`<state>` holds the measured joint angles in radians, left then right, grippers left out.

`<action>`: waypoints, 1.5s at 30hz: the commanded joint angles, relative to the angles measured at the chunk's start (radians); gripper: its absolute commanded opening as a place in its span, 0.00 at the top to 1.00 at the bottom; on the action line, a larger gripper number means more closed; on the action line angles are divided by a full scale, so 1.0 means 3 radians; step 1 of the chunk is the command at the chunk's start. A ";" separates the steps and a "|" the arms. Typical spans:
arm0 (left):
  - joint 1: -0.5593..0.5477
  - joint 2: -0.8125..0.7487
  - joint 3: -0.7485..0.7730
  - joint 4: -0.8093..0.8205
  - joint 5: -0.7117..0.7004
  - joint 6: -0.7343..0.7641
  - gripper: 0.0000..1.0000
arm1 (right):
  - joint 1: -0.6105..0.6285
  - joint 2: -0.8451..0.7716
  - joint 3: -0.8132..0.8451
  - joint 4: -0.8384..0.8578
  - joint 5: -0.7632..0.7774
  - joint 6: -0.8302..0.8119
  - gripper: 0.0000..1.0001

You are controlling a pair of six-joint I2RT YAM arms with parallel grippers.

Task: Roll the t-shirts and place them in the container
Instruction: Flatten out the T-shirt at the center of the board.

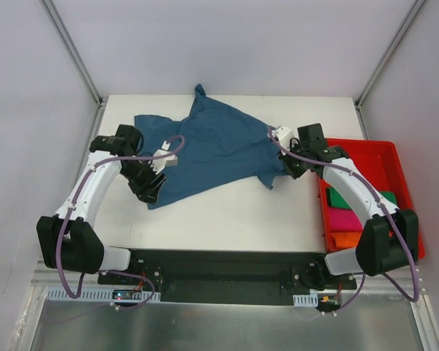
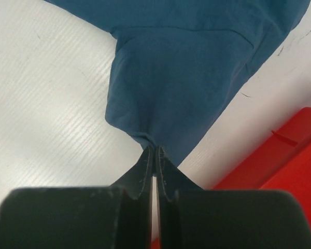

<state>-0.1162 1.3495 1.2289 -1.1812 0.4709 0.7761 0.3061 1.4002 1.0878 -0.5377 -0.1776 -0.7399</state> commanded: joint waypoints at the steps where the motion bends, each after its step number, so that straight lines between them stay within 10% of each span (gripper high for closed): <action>1: 0.0014 -0.0014 -0.0368 0.0112 0.0041 0.0384 0.52 | 0.0012 -0.0050 0.0142 -0.0018 -0.0287 0.0206 0.99; 19: -0.0247 0.0318 -0.1248 0.1707 -0.1002 0.0956 0.60 | 0.0012 0.0073 0.0184 0.0008 -0.0150 0.0257 0.99; 45: -0.0405 0.0594 -0.1391 0.1698 -0.1242 0.0890 0.61 | 0.0007 0.0216 0.0347 -0.0043 -0.0052 0.0170 0.99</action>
<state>-0.2298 1.5021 0.8349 -0.6548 0.1318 1.0367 0.3061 1.4513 1.1347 -0.5396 -0.2050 -0.6842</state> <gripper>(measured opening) 0.382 0.018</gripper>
